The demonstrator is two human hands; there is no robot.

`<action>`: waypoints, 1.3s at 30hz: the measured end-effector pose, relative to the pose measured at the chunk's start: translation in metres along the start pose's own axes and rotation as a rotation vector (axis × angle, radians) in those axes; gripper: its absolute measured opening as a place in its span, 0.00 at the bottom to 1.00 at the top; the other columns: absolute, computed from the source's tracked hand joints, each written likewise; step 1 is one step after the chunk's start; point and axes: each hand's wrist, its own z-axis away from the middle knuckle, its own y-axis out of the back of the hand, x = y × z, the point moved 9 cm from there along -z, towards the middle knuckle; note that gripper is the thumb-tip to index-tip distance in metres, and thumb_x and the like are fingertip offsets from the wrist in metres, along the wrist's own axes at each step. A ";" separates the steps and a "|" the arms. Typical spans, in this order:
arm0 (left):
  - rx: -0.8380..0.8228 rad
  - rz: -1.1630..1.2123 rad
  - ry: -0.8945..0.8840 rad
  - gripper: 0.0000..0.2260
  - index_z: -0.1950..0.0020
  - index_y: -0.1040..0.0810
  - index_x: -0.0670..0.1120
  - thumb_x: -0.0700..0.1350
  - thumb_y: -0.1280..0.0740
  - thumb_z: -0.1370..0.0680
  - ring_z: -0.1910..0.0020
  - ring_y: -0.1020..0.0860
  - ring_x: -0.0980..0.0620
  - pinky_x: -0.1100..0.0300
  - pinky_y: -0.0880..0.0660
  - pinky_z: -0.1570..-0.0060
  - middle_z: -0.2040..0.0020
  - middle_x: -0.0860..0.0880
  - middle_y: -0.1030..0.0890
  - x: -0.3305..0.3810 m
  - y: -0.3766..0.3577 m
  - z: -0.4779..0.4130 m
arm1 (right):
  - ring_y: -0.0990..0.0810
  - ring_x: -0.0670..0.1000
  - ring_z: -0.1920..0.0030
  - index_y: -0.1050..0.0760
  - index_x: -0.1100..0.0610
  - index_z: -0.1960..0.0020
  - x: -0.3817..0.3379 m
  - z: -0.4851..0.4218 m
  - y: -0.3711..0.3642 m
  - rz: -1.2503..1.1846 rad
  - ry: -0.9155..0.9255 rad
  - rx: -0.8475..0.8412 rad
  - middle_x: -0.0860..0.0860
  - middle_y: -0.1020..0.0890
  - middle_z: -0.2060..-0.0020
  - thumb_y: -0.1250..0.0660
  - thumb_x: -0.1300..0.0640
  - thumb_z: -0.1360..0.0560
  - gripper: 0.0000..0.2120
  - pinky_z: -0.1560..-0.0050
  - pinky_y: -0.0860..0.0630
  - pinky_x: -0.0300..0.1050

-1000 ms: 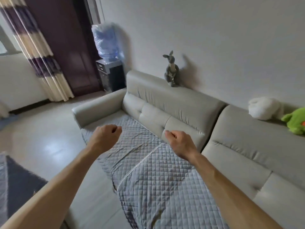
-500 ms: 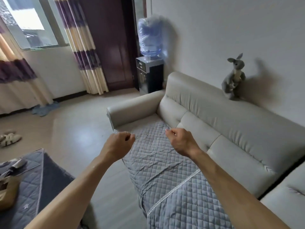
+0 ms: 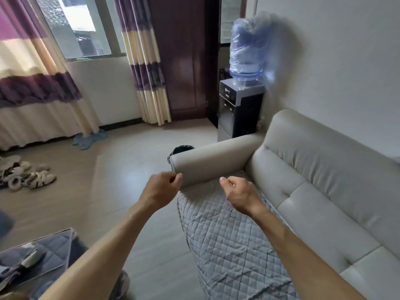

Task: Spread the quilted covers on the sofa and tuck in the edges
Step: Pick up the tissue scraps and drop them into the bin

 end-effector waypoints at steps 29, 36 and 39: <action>-0.101 0.062 0.080 0.20 0.69 0.42 0.47 0.50 0.39 0.21 0.72 0.41 0.49 0.54 0.45 0.70 0.73 0.49 0.40 -0.192 -0.007 -0.689 | 0.22 0.58 0.60 0.29 0.65 0.60 -0.096 -0.639 -0.145 -0.128 -0.192 0.063 0.58 0.18 0.63 0.44 0.43 0.21 0.25 0.56 0.25 0.50; -0.311 0.142 0.226 0.17 0.69 0.34 0.47 0.51 0.40 0.23 0.74 0.34 0.48 0.57 0.35 0.68 0.74 0.49 0.31 -0.269 -0.108 -0.822 | 0.28 0.50 0.67 0.27 0.64 0.60 -0.059 -0.780 -0.218 -0.218 -0.373 0.054 0.50 0.25 0.71 0.42 0.48 0.20 0.20 0.65 0.33 0.45; -0.417 0.176 0.314 0.18 0.68 0.34 0.46 0.54 0.40 0.23 0.73 0.34 0.48 0.57 0.34 0.67 0.72 0.47 0.31 -0.309 -0.163 -0.878 | 0.32 0.51 0.71 0.31 0.59 0.67 -0.017 -0.832 -0.268 -0.318 -0.546 0.044 0.45 0.30 0.78 0.40 0.49 0.21 0.19 0.69 0.36 0.44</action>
